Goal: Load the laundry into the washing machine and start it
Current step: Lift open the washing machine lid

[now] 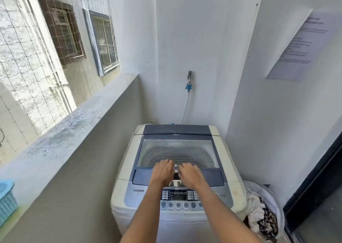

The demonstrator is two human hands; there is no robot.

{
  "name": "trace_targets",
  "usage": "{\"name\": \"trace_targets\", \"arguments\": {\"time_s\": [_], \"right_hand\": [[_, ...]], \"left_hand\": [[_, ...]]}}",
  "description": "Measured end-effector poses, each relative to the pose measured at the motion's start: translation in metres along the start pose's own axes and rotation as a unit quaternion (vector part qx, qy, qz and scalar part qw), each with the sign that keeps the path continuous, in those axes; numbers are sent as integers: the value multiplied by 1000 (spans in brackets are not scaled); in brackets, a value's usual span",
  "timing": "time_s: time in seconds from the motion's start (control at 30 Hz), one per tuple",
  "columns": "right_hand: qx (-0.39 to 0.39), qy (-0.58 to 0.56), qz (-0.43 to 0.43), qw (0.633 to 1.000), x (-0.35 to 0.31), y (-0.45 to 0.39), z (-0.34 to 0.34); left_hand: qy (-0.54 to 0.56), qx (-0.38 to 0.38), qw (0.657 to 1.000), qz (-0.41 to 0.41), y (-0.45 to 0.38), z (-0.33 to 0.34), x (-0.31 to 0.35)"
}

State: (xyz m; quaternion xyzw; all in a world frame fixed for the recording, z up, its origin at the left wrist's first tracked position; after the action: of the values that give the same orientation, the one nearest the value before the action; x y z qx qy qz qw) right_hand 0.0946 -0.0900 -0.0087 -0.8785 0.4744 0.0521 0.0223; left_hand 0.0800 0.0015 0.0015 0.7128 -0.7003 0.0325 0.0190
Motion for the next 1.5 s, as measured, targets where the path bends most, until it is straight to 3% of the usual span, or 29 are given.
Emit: {"name": "trace_targets", "arguments": {"time_s": [0.2, 0.3, 0.43, 0.53, 0.73, 0.9, 1.1, 1.27, 1.33, 1.5], "right_hand": [[-55, -33, 73, 995, 5, 9, 48], [-46, -70, 112, 990, 10, 5, 55], [-8, -102, 109, 989, 9, 4, 47], [51, -108, 96, 988, 11, 4, 33], [269, -38, 67, 960, 9, -9, -49], [356, 23, 79, 931, 17, -55, -133], [364, -3, 48, 930, 41, -134, -210], [346, 0, 42, 937, 68, -223, -252], [334, -2, 46, 942, 81, -257, -259], [277, -13, 69, 958, 108, -326, -257]], "left_hand": [[18, -122, 992, -2, 9, 58, -7], [21, -111, 994, 11, 7, 61, -9], [67, -78, 994, -36, 4, 55, -10], [107, -33, 992, -49, -1, 41, -12], [169, 126, 976, -50, -32, -33, -25], [138, 226, 963, -56, -72, -101, -32], [100, 317, 942, -45, -135, -179, -37], [21, 398, 917, -30, -185, -184, -43], [14, 375, 926, -41, -211, -177, -51], [17, 218, 975, -46, -289, -167, -68]]}}
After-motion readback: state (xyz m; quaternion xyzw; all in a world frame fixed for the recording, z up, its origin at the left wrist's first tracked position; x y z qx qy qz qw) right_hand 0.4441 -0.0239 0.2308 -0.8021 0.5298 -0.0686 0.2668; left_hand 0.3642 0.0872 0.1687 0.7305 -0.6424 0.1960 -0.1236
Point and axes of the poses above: each hand's wrist, its own y-axis away from the middle knuckle, its own z-axis out of the palm, x = y × z, the point moved 8 cm from there along -y, towards the middle knuckle, and after that the axes turned 4 degrees about -y, right-handed, at the moved point
